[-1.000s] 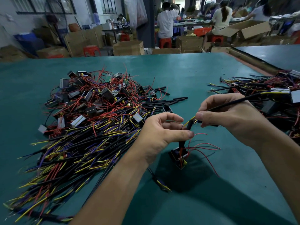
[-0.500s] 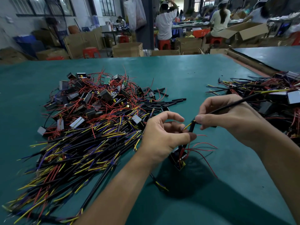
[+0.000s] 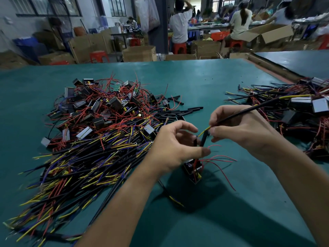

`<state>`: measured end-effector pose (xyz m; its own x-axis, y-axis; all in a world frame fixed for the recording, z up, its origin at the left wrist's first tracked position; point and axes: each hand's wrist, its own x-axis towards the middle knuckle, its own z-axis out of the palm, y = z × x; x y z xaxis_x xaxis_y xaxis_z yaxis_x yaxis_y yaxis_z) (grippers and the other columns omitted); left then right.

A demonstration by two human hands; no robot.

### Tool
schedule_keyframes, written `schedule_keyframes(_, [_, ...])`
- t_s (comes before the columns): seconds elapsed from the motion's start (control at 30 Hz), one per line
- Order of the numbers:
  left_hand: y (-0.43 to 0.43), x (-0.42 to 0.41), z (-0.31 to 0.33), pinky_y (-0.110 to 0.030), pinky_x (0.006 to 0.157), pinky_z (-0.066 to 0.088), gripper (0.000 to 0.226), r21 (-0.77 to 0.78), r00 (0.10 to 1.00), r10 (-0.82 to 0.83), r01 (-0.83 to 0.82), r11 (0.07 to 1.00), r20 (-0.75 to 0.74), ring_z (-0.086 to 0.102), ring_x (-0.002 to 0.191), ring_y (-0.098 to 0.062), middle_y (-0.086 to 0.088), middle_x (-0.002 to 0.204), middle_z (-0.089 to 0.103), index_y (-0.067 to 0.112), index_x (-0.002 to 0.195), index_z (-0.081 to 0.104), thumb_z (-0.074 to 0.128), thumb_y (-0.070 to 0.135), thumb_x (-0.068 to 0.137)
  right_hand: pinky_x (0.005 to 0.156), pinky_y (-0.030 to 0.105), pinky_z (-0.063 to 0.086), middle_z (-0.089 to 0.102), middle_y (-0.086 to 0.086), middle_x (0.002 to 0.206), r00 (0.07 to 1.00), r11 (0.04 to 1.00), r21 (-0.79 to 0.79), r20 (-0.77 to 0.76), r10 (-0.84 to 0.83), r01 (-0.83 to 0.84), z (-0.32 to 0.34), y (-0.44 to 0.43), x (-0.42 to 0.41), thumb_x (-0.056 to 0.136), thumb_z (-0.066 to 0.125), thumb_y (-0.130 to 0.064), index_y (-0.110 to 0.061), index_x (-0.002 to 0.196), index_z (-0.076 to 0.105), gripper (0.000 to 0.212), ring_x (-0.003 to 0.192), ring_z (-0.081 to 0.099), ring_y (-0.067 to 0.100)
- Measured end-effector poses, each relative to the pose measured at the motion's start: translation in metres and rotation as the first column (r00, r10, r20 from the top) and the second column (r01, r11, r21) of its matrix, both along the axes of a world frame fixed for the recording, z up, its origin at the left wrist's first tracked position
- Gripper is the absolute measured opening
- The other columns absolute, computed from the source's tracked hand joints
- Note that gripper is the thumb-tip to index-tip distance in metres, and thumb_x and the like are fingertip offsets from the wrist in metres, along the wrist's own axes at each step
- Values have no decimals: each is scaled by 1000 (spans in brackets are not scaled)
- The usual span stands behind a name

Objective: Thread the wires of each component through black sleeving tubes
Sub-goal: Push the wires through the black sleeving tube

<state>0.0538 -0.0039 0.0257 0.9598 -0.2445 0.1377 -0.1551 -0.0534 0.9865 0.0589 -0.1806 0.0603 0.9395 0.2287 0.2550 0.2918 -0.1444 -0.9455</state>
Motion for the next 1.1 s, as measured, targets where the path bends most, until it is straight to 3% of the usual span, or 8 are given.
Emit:
schedule_keyframes(0.13, [12,4,0,-22,63,52,29,61,991,-68,76,995,-113,59,62,-12,-7,74,68,5,83,68,83,-8,63,58,23,54,59,7,67,999,1000,-2,-35,24,-25,0,-1,0,80,64,15,-4,72,62,21,61,56,17])
schedule_keyframes(0.27, [6,2,-4,-22,58,49,20,40,994,-62,66,997,-89,58,57,-12,-6,69,69,3,75,70,83,-7,64,60,28,57,61,1,60,1000,1000,-15,-6,-19,19,-2,2,1,82,69,0,-2,73,61,13,54,57,13])
schedule_keyframes(0.37, [-2,2,-7,-20,54,47,24,23,999,-11,12,1000,-34,55,54,-11,-3,63,66,9,68,67,86,-5,61,62,34,58,61,1,58,997,996,-33,0,-81,81,-4,4,3,83,70,-1,-4,73,61,13,53,58,14])
schedule_keyframes(0.5, [-13,-1,-13,-17,45,42,40,-10,993,119,-119,993,-1,49,43,-5,5,52,59,13,65,53,89,-1,58,61,31,58,60,6,59,990,991,18,-42,-132,133,-5,5,5,83,71,-2,-7,73,62,15,54,57,15])
schedule_keyframes(0.63, [-12,0,-15,-20,47,39,41,46,980,186,-189,981,65,44,46,-9,4,52,54,17,59,51,91,8,59,57,27,57,63,4,59,990,989,35,-13,-140,141,-8,11,3,80,74,-3,-9,74,63,13,55,59,14])
schedule_keyframes(0.77, [-6,2,-12,-18,51,47,31,-16,998,49,-50,999,-26,55,48,-6,5,56,63,11,63,58,83,-8,64,56,23,57,66,6,62,989,989,-10,26,-149,149,-7,9,3,83,70,1,-5,75,65,12,55,62,12])
schedule_keyframes(0.93, [1,5,-8,-21,62,54,23,-63,993,119,-118,991,15,62,65,-18,-10,71,68,8,70,65,79,-10,69,59,25,59,63,13,67,993,992,-59,24,-113,115,-5,3,4,87,66,2,-4,76,65,12,61,60,16])
schedule_keyframes(1.1, [-3,3,-8,-22,65,55,21,-76,986,129,-121,990,107,68,67,-13,-6,74,75,6,78,71,80,-10,68,58,22,56,63,0,60,995,994,-71,50,-82,85,-3,1,5,88,64,2,-7,76,65,15,57,60,11])
